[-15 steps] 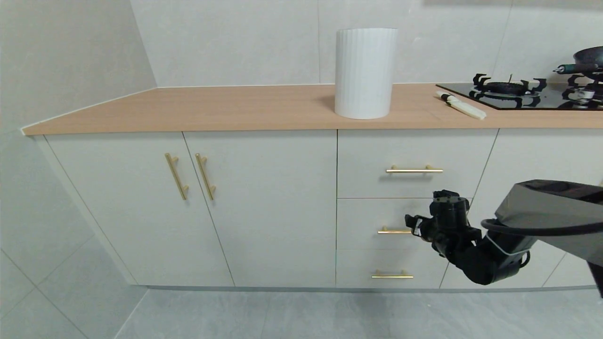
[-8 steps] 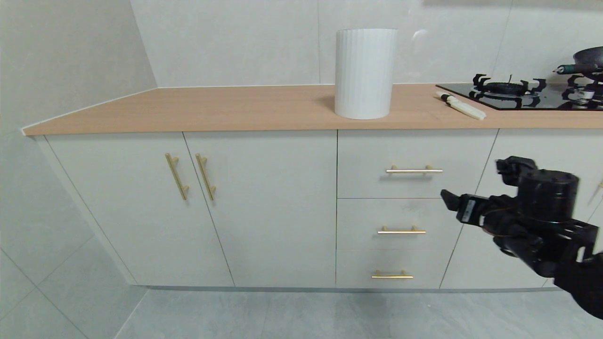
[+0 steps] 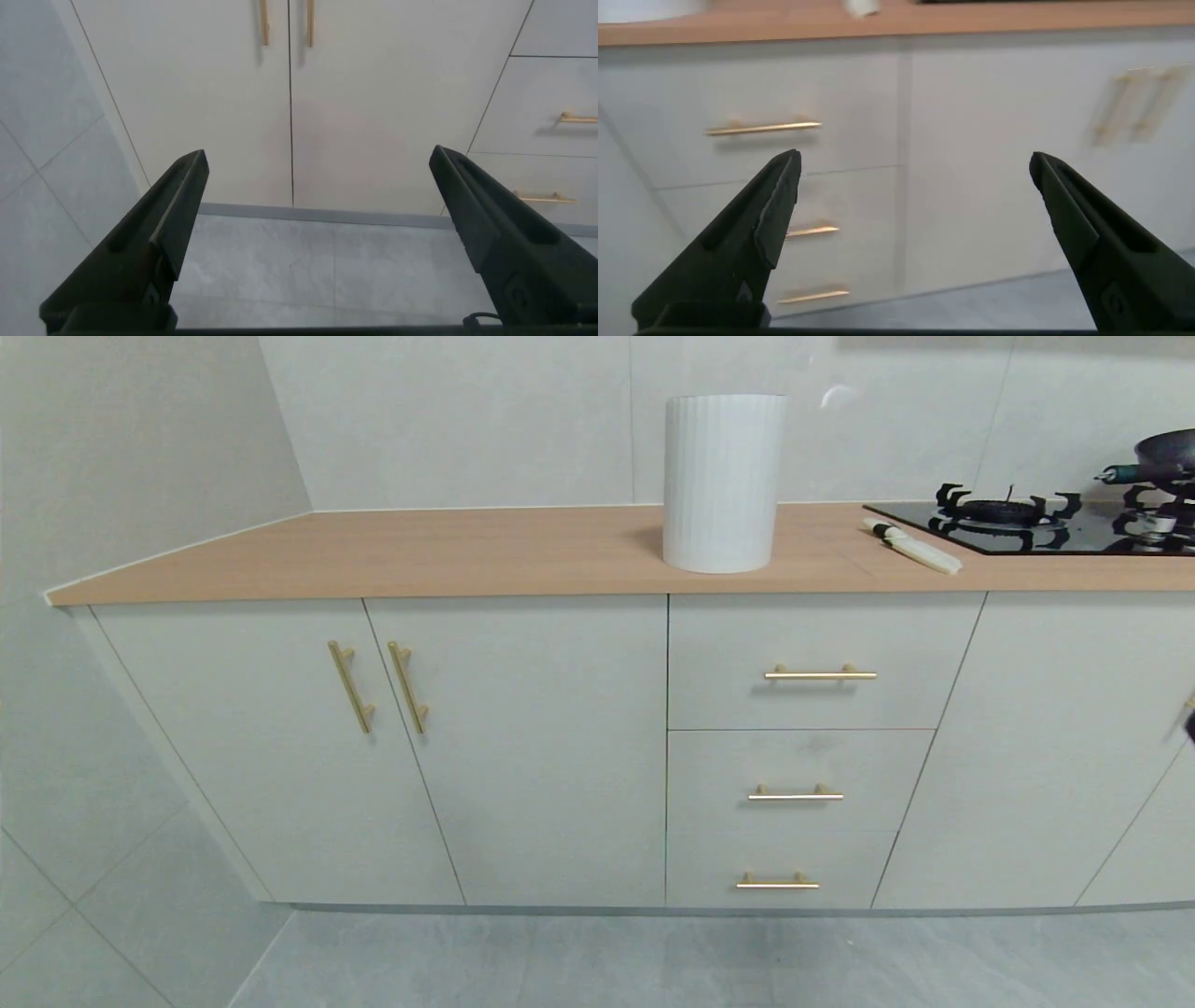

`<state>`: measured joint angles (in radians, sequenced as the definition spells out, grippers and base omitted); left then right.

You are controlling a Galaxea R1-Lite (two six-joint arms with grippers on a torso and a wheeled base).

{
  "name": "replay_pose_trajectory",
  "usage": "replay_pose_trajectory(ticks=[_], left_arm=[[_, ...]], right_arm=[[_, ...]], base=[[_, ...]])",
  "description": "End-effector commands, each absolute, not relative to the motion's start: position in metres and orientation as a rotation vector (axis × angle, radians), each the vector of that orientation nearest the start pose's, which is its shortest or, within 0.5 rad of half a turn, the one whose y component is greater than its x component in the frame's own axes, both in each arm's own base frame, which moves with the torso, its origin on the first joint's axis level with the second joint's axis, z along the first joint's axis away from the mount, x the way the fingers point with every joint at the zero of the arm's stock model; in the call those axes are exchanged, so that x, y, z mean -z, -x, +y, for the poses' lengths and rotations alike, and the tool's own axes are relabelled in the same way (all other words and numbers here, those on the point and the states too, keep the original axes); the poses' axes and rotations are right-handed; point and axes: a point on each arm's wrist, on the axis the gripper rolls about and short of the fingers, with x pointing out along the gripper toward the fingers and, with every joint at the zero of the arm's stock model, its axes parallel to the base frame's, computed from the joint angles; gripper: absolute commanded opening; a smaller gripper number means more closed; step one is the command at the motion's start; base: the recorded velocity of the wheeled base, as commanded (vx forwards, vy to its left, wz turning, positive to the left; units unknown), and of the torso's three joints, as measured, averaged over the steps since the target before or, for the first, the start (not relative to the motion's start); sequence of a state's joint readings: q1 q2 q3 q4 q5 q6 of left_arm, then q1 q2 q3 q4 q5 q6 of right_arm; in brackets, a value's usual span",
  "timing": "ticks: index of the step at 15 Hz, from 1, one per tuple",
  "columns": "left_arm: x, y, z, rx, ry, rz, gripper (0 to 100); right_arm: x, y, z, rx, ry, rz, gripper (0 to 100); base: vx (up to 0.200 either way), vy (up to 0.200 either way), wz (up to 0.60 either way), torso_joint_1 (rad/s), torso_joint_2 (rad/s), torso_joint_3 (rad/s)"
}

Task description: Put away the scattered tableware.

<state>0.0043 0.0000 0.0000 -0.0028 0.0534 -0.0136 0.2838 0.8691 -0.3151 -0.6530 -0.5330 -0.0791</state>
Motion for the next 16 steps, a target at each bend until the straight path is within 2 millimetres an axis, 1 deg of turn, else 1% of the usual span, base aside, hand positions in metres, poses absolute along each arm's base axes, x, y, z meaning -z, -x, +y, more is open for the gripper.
replay_pose_trajectory(ticks=[1,2,3,4,5,6,7,8,10,11,12,13,14,16], left_arm=[[-0.076,0.023,0.001,-0.058,0.014,-0.002,100],[-0.076,0.023,0.001,-0.058,0.014,-0.002,100],[-0.076,0.023,0.001,-0.058,0.014,-0.002,100],[-0.076,0.023,0.001,-0.058,0.014,-0.003,100],[-0.076,0.023,0.001,-0.058,0.014,-0.002,100],[-0.076,0.023,0.001,-0.058,0.014,-0.003,100],[-0.076,0.023,0.001,-0.058,0.014,-0.002,100],[-0.076,0.023,0.001,-0.058,0.014,-0.002,100],[-0.076,0.023,0.001,-0.058,0.014,-0.002,100],[-0.076,0.023,0.001,-0.058,0.014,-0.002,100],[-0.076,0.023,0.001,-0.058,0.014,-0.002,100],[-0.076,0.023,0.001,-0.058,0.014,-0.002,100],[-0.076,0.023,0.001,-0.058,0.014,-0.002,100],[-0.076,0.023,0.001,-0.058,0.014,-0.002,100]], right_arm=[[-0.201,0.005,-0.013,0.399,0.070,-0.204,100],[-0.198,0.013,-0.014,0.405,0.074,-0.199,100],[-0.183,0.035,-0.017,0.429,0.090,-0.179,100],[-0.174,0.045,-0.017,0.448,0.103,-0.173,100],[-0.169,0.051,-0.017,0.458,0.108,-0.176,100],[-0.169,0.051,-0.016,0.472,0.096,-0.179,100],[-0.167,0.057,-0.013,0.526,0.081,-0.206,100],[-0.160,0.064,-0.012,0.545,0.085,-0.225,100],[-0.153,0.064,-0.011,0.528,0.068,-0.203,100],[-0.150,0.061,-0.010,0.450,0.040,-0.205,100],[-0.141,0.054,-0.007,0.306,0.022,-0.185,100],[-0.133,0.048,-0.005,0.196,-0.003,-0.167,100],[-0.120,0.041,-0.003,0.113,-0.015,-0.126,100],[-0.098,0.031,-0.001,0.043,-0.006,-0.058,100]], base=[[0.000,0.000,0.00,0.000,0.00,0.000],[0.000,0.000,0.00,0.000,0.00,0.000],[0.000,0.000,0.00,0.000,0.00,0.000],[0.000,0.000,0.00,0.000,0.00,0.000],[0.000,0.000,0.00,0.000,0.00,0.000],[0.000,0.000,0.00,0.000,0.00,0.000],[0.000,0.000,0.00,0.000,0.00,0.000],[0.000,0.000,0.00,0.000,0.00,0.000],[0.000,0.000,0.00,0.000,0.00,0.000],[0.000,0.000,0.00,0.000,0.00,0.000],[0.000,0.000,0.00,0.000,0.00,0.000],[0.000,0.000,0.00,0.000,0.00,0.000],[0.000,0.000,0.00,0.000,0.00,0.000],[0.000,0.000,0.00,0.000,0.00,0.000]])
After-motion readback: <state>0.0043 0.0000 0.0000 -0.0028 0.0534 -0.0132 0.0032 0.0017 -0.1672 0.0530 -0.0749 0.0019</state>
